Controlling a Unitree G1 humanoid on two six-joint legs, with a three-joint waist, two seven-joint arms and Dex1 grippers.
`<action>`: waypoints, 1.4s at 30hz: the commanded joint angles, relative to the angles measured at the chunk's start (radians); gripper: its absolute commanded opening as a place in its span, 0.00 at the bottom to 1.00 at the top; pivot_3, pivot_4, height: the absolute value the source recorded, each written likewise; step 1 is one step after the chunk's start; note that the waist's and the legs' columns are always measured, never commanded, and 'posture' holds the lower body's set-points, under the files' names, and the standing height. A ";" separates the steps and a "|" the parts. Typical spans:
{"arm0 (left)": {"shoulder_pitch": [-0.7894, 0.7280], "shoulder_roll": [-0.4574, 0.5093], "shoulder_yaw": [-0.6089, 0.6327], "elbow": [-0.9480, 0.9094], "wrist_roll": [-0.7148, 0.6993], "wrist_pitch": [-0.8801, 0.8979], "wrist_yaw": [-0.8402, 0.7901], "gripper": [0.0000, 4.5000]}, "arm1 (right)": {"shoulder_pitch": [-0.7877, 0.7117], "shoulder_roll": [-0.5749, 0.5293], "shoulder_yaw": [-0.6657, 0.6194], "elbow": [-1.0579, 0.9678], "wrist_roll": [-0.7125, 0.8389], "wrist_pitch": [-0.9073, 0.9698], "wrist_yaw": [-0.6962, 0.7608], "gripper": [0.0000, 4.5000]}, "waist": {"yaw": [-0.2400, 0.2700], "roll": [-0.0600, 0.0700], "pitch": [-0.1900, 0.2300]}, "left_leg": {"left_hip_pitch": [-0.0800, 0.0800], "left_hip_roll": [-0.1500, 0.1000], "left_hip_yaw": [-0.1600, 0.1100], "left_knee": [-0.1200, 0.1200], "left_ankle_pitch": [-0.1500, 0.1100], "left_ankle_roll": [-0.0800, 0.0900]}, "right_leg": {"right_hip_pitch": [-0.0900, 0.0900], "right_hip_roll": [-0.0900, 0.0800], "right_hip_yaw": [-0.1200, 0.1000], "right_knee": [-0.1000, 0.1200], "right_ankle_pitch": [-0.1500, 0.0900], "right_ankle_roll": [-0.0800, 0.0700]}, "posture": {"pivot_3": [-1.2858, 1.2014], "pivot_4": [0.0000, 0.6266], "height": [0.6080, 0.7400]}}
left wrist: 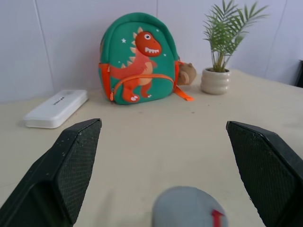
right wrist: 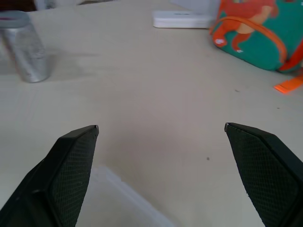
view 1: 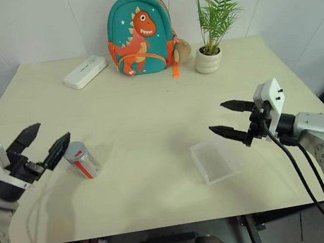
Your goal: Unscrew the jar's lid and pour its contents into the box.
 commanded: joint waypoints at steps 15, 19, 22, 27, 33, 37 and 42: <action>0.282 -0.224 -0.016 -0.279 0.166 -0.108 0.211 1.00 | -0.039 -0.017 0.060 0.073 0.008 -0.086 0.173 1.00 | -0.017 -0.001 0.000 | -0.001 0.000 0.005 0.012 -0.010 -0.001 | 0.003 -0.001 0.005 -0.005 0.002 -0.002 | 0.52 0.24 1.00; 0.264 -0.267 -0.055 -0.233 0.234 -0.144 0.259 1.00 | -0.010 -0.041 0.052 0.050 0.029 -0.071 0.217 1.00 | -0.019 -0.001 0.000 | -0.001 0.000 0.006 0.012 -0.010 -0.001 | 0.003 -0.001 0.007 -0.007 0.003 -0.003 | 0.52 0.24 1.00; 0.244 -0.293 -0.099 -0.185 0.292 -0.189 0.276 1.00 | -0.001 -0.045 0.040 0.044 0.038 -0.061 0.220 1.00 | -0.023 -0.001 0.000 | -0.001 0.000 0.007 0.012 -0.010 0.000 | 0.003 -0.001 0.007 -0.007 0.003 -0.003 | 0.52 0.24 1.00; 0.209 -0.336 -0.183 -0.103 0.404 -0.251 0.316 1.00 | 0.019 -0.052 0.026 0.039 0.037 -0.069 0.214 1.00 | -0.028 -0.002 -0.001 | -0.001 -0.001 0.008 0.013 -0.011 0.000 | 0.003 -0.001 0.009 -0.008 0.003 -0.003 | 0.52 0.24 1.00; 0.172 -0.341 -0.270 -0.045 0.465 -0.286 0.315 1.00 | 0.026 -0.041 0.016 0.025 0.038 -0.078 0.179 1.00 | -0.029 -0.002 -0.001 | -0.001 -0.001 0.008 0.012 -0.011 0.000 | 0.002 -0.001 0.009 -0.008 0.003 -0.003 | 0.52 0.24 1.00; 0.142 -0.340 -0.297 -0.006 0.495 -0.296 0.326 1.00 | 0.037 -0.043 0.020 0.016 0.034 -0.080 0.164 1.00 | -0.029 -0.002 -0.001 | -0.001 -0.001 0.009 0.012 -0.011 0.000 | 0.002 -0.001 0.010 -0.008 0.003 -0.003 | 0.52 0.24 1.00; 0.105 -0.355 -0.301 0.020 0.506 -0.288 0.363 1.00 | 0.054 -0.044 0.016 0.008 0.030 -0.085 0.147 1.00 | -0.027 -0.002 -0.001 | -0.001 -0.001 0.009 0.013 -0.011 0.000 | 0.002 -0.001 0.010 -0.008 0.003 -0.003 | 0.52 0.24 1.00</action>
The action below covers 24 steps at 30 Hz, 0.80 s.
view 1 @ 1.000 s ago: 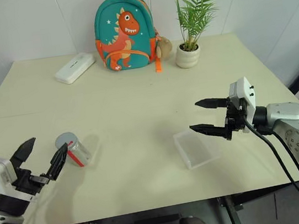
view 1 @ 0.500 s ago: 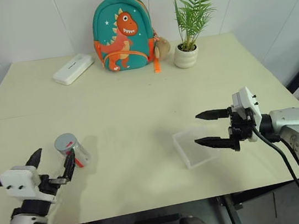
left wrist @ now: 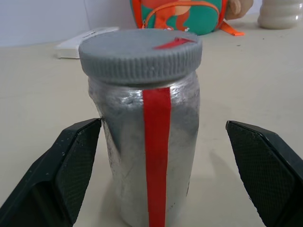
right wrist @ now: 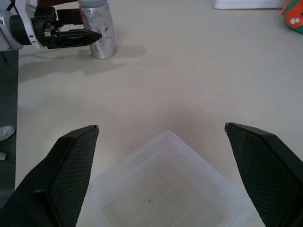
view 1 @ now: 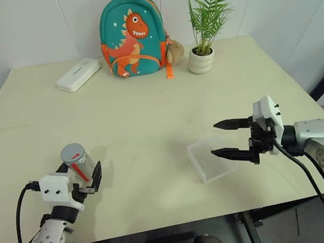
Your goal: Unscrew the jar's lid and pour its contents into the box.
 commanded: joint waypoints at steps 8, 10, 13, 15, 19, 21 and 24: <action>-0.081 0.009 0.020 0.048 0.012 -0.020 0.050 1.00 | 0.016 -0.009 -0.040 -0.047 0.007 -0.020 -0.032 1.00 | 0.002 0.000 0.000 | 0.000 0.000 0.000 0.000 0.000 0.000 | 0.000 0.000 0.000 0.000 0.001 0.001 | 0.52 0.24 1.00; -0.090 0.016 0.021 0.060 0.011 -0.022 0.046 1.00 | 0.018 -0.008 -0.038 -0.048 0.004 -0.024 -0.036 1.00 | 0.000 0.000 0.000 | 0.000 0.000 0.000 0.000 0.000 0.000 | 0.000 0.000 0.000 0.000 0.001 0.001 | 0.52 0.24 1.00; -0.096 0.020 0.021 0.068 0.004 -0.020 0.045 1.00 | 0.022 -0.008 -0.035 -0.049 -0.003 -0.029 -0.042 1.00 | 0.001 0.000 0.000 | 0.000 0.000 0.000 0.000 0.000 0.000 | 0.000 0.000 0.000 0.000 0.001 0.001 | 0.52 0.24 1.00; -0.097 0.016 0.021 0.068 -0.008 -0.005 0.043 1.00 | 0.025 -0.007 -0.034 -0.050 -0.006 -0.034 -0.044 1.00 | 0.002 0.000 0.000 | 0.000 0.000 0.000 0.000 0.000 0.000 | 0.000 0.001 0.000 0.000 0.001 0.001 | 0.52 0.24 1.00; -0.106 0.016 0.017 0.082 -0.001 -0.014 0.046 0.87 | 0.022 -0.002 -0.032 -0.050 -0.006 -0.039 -0.056 1.00 | 0.001 0.000 0.000 | 0.000 0.000 0.001 0.000 0.000 0.000 | 0.000 0.000 0.000 0.000 0.001 0.001 | 0.52 0.24 1.00; -0.105 0.017 0.012 0.083 0.000 -0.014 0.041 0.73 | 0.025 -0.005 -0.032 -0.052 -0.006 -0.039 -0.058 1.00 | 0.001 0.000 0.000 | 0.000 0.000 0.001 0.000 0.000 0.000 | 0.000 0.001 0.000 0.000 0.001 0.002 | 0.52 0.24 1.00; -0.102 0.021 0.007 0.084 0.003 -0.028 0.028 0.51 | 0.022 -0.006 -0.031 -0.051 -0.006 -0.039 -0.060 1.00 | 0.001 0.000 0.000 | 0.000 0.000 0.001 0.000 0.000 0.000 | 0.000 0.000 0.001 0.000 0.001 0.002 | 0.52 0.24 1.00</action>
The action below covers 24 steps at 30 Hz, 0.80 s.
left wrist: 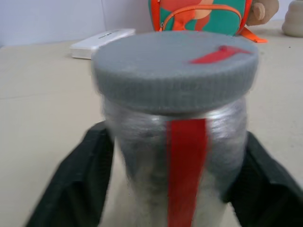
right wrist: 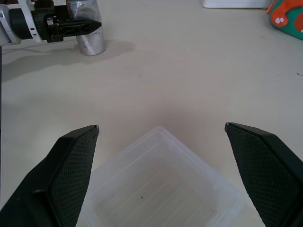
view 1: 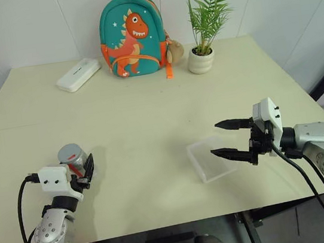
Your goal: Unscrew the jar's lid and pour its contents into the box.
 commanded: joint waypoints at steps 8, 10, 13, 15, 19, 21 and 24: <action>-0.007 0.029 0.008 -0.037 -0.034 -0.026 -0.062 0.43 | -0.011 -0.004 -0.036 -0.036 0.010 -0.014 -0.021 1.00 | 0.000 0.000 0.000 | 0.000 0.000 0.000 0.000 0.000 0.000 | 0.000 0.000 0.000 0.000 0.000 0.000 | 0.52 0.24 1.00; -0.026 0.055 0.012 -0.039 -0.065 -0.010 -0.101 0.43 | -0.018 0.002 -0.039 -0.050 0.015 -0.006 -0.039 1.00 | 0.000 0.000 0.000 | 0.000 0.000 0.000 0.000 0.000 0.000 | 0.000 0.000 0.000 0.000 0.000 0.000 | 0.52 0.24 1.00; -0.061 0.097 0.012 -0.034 -0.105 0.018 -0.150 0.43 | -0.033 0.011 -0.037 -0.065 0.016 0.001 -0.072 1.00 | 0.000 0.000 0.000 | 0.000 0.000 0.000 0.000 0.000 0.000 | 0.000 0.000 0.000 0.000 0.000 0.000 | 0.52 0.24 1.00; -0.098 0.130 0.008 -0.030 -0.152 0.065 -0.190 0.43 | -0.049 0.020 -0.034 -0.077 0.014 0.010 -0.104 1.00 | 0.000 0.000 0.000 | 0.000 0.000 0.000 0.000 0.000 0.000 | 0.000 0.000 0.000 0.000 0.000 0.000 | 0.52 0.24 1.00; -0.198 0.206 -0.011 0.005 -0.230 0.160 -0.289 0.43 | -0.097 0.063 -0.018 -0.118 -0.004 0.040 -0.213 1.00 | 0.000 0.000 0.000 | 0.000 0.001 0.001 -0.001 0.000 0.000 | -0.001 0.000 0.000 0.000 0.000 0.000 | 0.52 0.24 1.00; -0.242 0.231 -0.032 0.022 -0.258 0.202 -0.335 0.43 | -0.114 0.083 -0.008 -0.142 -0.008 0.068 -0.265 1.00 | 0.000 0.000 0.000 | 0.000 0.000 0.001 -0.001 0.000 0.000 | -0.001 0.000 0.000 0.000 0.000 0.000 | 0.52 0.24 1.00; -0.328 0.265 -0.093 0.054 -0.300 0.288 -0.421 0.43 | -0.169 0.152 0.027 -0.210 -0.007 0.164 -0.407 1.00 | -0.001 0.000 0.000 | 0.000 0.000 0.001 -0.002 0.000 0.000 | -0.001 0.000 0.000 0.000 0.000 0.000 | 0.52 0.24 1.00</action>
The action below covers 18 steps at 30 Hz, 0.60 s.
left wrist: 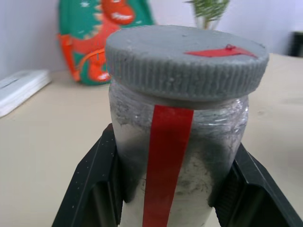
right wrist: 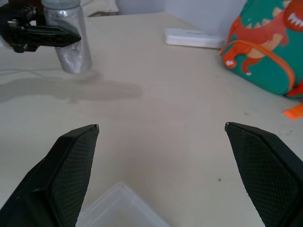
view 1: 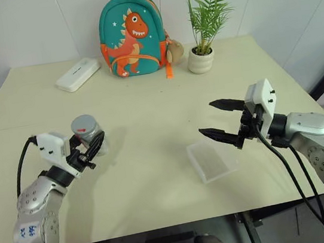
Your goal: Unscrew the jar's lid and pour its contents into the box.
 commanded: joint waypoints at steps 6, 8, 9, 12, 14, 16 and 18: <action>-0.212 0.048 -0.139 0.113 -0.046 0.131 -0.187 0.43 | -0.141 0.184 0.046 -0.193 0.043 0.248 -0.319 1.00 | 0.000 0.000 0.000 | -0.002 0.001 0.000 -0.001 0.000 0.000 | -0.004 0.001 0.000 0.004 0.000 0.000 | 0.52 0.24 1.00; -0.274 0.036 -0.177 0.161 -0.047 0.121 -0.254 0.43 | -0.164 0.228 0.052 -0.198 0.049 0.274 -0.366 1.00 | 0.002 0.000 0.000 | -0.002 0.001 0.000 -0.001 0.001 0.002 | -0.004 0.001 0.000 0.004 0.000 0.000 | 0.52 0.24 1.00; -0.300 0.022 -0.194 0.180 -0.056 0.101 -0.300 0.43 | -0.176 0.250 0.054 -0.201 0.052 0.285 -0.390 1.00 | 0.002 0.000 0.000 | -0.002 0.001 0.000 -0.001 0.002 0.003 | -0.004 0.001 0.000 0.004 0.000 0.000 | 0.52 0.24 1.00; -0.346 -0.004 -0.234 0.215 -0.059 0.068 -0.393 0.43 | -0.200 0.306 0.064 -0.212 0.051 0.308 -0.442 1.00 | 0.004 0.000 0.000 | -0.003 0.001 0.000 -0.001 0.002 0.003 | -0.005 0.001 0.000 0.004 0.000 0.000 | 0.52 0.24 1.00; -0.369 -0.021 -0.253 0.230 -0.055 0.064 -0.427 0.43 | -0.206 0.348 0.081 -0.223 0.046 0.315 -0.476 1.00 | 0.002 0.000 0.000 | -0.003 0.001 0.000 -0.001 0.002 0.003 | -0.005 0.001 0.000 0.004 0.000 0.000 | 0.52 0.24 1.00; -0.385 -0.037 -0.266 0.243 -0.042 0.034 -0.451 0.43 | -0.212 0.389 0.103 -0.230 0.031 0.315 -0.515 1.00 | 0.002 0.000 0.000 | -0.003 0.001 0.000 -0.002 0.002 0.003 | -0.005 0.001 0.000 0.004 0.000 0.001 | 0.52 0.24 1.00; -0.391 -0.045 -0.268 0.252 -0.033 0.017 -0.463 0.43 | -0.216 0.409 0.112 -0.234 0.022 0.322 -0.538 1.00 | 0.002 0.000 0.000 | -0.003 0.002 0.000 -0.002 0.002 0.003 | -0.006 0.002 0.000 0.005 0.001 0.003 | 0.52 0.24 1.00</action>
